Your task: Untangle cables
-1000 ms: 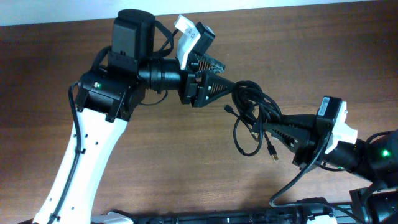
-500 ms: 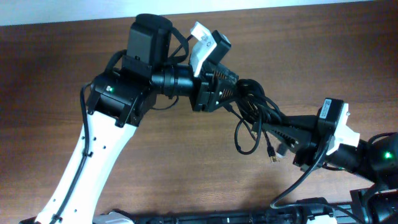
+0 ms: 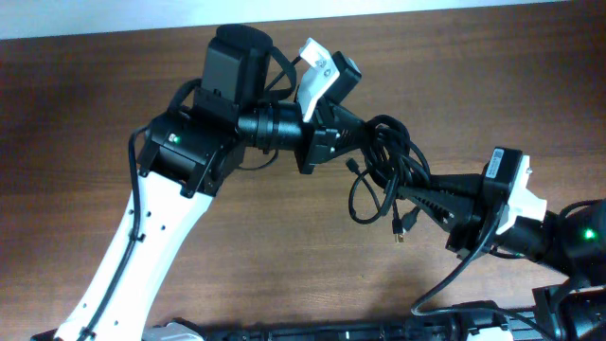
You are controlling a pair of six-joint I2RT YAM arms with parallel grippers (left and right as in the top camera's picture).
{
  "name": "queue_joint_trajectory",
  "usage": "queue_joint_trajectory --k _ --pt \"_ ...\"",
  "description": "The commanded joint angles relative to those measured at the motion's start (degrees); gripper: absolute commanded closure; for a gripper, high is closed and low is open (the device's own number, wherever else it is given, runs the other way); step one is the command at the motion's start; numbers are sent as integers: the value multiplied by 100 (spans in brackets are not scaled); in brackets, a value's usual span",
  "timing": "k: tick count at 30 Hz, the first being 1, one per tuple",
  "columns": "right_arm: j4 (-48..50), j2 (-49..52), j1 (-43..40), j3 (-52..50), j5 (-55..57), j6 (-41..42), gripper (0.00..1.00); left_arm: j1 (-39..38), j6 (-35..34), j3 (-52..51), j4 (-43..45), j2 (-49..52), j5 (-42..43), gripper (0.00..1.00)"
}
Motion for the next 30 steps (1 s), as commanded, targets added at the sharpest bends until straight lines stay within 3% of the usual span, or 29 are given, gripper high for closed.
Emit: queue_joint_trajectory --k 1,9,13,30 --pt "-42 -44 26 96 -245 -57 96 28 -4 94 22 -87 -789 100" --pt "-323 -44 26 96 -245 -57 95 55 -918 94 131 -87 -2393 100" --pt "-553 -44 26 96 -245 -57 90 57 -918 94 367 -111 -2544 100" --pt "-944 -44 26 96 -245 -57 90 55 -1318 94 1438 -225 -2546 100"
